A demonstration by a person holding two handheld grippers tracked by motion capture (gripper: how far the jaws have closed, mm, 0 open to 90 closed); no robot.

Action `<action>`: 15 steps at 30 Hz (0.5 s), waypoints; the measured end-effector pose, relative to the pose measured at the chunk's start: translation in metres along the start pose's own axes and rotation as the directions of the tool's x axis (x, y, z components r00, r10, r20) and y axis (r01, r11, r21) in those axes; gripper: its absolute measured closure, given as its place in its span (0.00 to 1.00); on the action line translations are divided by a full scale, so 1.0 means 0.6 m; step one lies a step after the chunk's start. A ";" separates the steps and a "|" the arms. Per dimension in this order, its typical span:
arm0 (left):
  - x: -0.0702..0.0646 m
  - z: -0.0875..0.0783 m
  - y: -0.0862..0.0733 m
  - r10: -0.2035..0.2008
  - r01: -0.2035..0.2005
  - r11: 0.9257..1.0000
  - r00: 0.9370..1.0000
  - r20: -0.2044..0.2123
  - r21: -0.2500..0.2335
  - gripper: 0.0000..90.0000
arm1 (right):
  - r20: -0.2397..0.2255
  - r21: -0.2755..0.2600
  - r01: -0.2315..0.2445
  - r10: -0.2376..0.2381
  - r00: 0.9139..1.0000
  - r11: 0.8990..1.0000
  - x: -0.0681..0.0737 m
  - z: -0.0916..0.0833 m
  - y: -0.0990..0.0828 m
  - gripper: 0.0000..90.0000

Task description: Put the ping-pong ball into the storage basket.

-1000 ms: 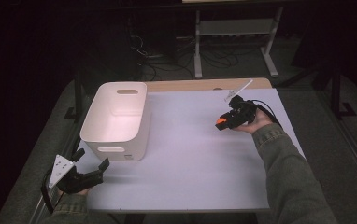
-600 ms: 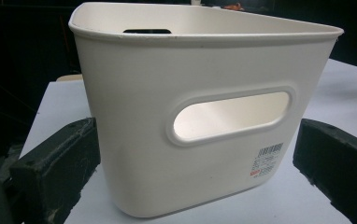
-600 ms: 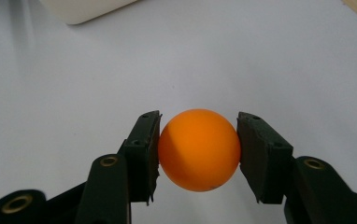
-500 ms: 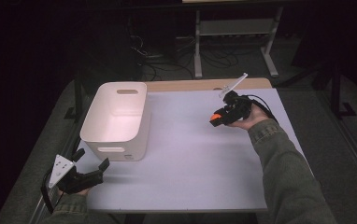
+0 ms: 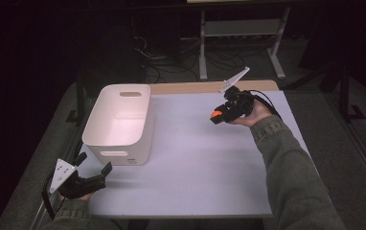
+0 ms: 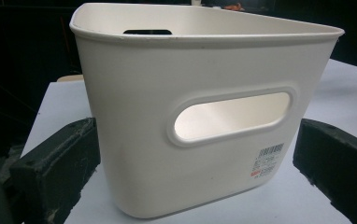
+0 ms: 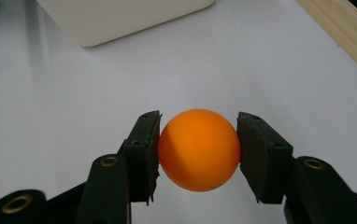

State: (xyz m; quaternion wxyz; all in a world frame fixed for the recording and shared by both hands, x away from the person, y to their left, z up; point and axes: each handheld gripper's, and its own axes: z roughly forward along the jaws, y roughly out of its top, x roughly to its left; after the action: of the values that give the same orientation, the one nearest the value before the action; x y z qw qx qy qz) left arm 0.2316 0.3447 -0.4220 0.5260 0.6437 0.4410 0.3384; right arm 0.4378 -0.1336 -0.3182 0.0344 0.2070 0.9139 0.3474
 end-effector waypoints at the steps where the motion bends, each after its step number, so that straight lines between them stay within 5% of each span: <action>1: 0.000 0.000 0.000 0.000 0.000 1.000 1.000 0.000 0.000 0.00 | 0.000 -0.001 -0.006 0.006 1.000 1.000 0.002 -0.001 0.003 0.56; 15: 0.000 0.000 0.000 0.001 -0.001 1.000 1.000 0.001 0.000 0.00 | -0.004 -0.011 0.038 -0.038 0.999 0.999 0.013 -0.007 0.044 0.56</action>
State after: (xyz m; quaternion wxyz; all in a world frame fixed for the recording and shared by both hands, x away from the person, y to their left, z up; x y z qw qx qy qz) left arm 0.2317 0.3448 -0.4218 0.5258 0.6442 0.4404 0.3385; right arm 0.4395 -0.1153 -0.2975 0.0404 0.1886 0.9160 0.3518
